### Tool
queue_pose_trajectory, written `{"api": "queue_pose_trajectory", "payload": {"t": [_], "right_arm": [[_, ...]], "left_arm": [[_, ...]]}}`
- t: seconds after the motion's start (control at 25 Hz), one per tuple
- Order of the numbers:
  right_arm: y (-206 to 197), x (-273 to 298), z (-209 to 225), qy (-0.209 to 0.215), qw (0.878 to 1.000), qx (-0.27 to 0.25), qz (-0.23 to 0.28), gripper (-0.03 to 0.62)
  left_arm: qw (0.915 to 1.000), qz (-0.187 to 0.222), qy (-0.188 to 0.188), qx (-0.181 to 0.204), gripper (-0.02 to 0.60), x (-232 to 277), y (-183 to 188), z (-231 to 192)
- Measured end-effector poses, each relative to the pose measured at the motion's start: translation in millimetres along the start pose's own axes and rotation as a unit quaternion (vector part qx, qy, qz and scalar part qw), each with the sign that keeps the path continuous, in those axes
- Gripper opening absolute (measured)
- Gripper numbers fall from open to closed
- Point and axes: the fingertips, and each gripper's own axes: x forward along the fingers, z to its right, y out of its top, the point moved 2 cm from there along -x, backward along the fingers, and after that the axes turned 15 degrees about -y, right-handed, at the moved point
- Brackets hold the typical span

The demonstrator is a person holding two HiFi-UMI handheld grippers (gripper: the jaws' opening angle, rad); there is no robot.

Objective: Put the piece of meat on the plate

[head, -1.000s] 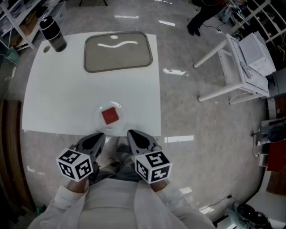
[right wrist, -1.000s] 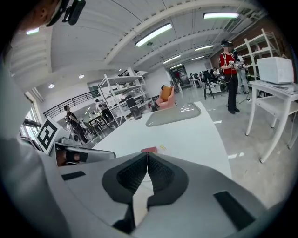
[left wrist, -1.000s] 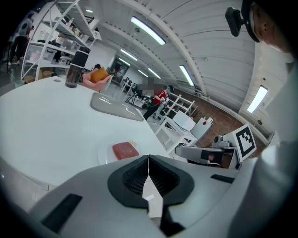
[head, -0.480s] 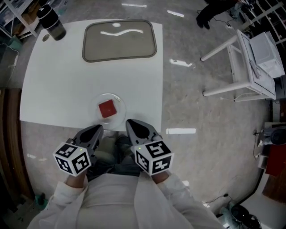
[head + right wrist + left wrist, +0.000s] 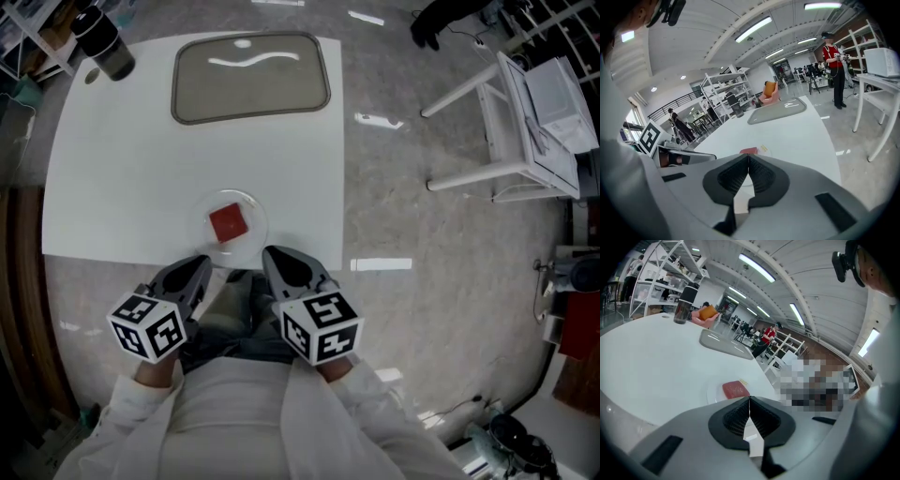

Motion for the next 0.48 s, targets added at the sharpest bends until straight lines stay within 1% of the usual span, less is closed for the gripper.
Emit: {"api": "queue_pose_trajectory", "payload": {"t": [0.24, 0.48], "right_arm": [[-6, 3, 1, -0.020, 1.000, 0.010, -0.015, 0.015], [-13, 10, -2, -0.026, 0.999, 0.027, -0.028, 0.015]], "left_arm": [[0.9997, -0.017, -0.014, -0.008, 0.009, 2, -2, -3], [0.9994, -0.016, -0.027, -0.015, 0.009, 5, -3, -8]]}}
